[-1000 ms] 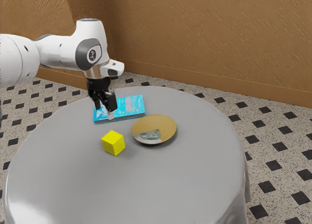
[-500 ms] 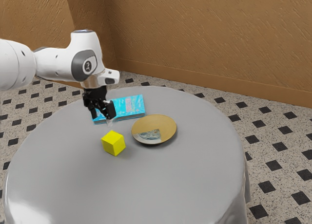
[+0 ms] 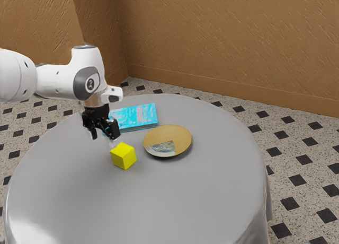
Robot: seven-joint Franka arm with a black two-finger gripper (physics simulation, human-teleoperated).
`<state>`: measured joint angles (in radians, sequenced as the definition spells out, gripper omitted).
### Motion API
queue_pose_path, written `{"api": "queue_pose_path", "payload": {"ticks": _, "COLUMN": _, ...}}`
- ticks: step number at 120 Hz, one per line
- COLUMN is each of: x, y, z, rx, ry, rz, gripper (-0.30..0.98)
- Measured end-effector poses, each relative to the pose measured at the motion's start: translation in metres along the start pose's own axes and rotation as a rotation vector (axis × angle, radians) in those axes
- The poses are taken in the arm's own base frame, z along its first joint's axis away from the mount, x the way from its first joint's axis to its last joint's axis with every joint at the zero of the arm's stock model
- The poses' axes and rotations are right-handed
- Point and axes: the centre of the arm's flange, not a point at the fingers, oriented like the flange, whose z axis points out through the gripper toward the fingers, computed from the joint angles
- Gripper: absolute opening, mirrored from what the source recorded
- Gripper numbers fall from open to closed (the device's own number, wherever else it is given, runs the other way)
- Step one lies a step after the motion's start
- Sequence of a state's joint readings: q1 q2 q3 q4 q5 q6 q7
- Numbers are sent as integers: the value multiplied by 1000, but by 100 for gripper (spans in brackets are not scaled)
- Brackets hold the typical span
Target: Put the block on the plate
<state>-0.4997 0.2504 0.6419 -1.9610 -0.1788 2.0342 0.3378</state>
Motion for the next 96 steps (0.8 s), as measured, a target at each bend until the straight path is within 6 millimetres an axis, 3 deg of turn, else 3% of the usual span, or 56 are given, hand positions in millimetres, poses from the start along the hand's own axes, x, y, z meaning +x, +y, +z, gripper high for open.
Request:
{"api": "queue_pose_path", "payload": {"ticks": 66, "x": 43, "y": 25, "z": 16, "rx": 77, "ry": 17, "rz": 34, "gripper": 69}}
{"api": "queue_pose_path", "payload": {"ticks": 96, "x": 35, "y": 3, "z": 26, "rx": 65, "ry": 7, "rz": 8, "gripper": 69}}
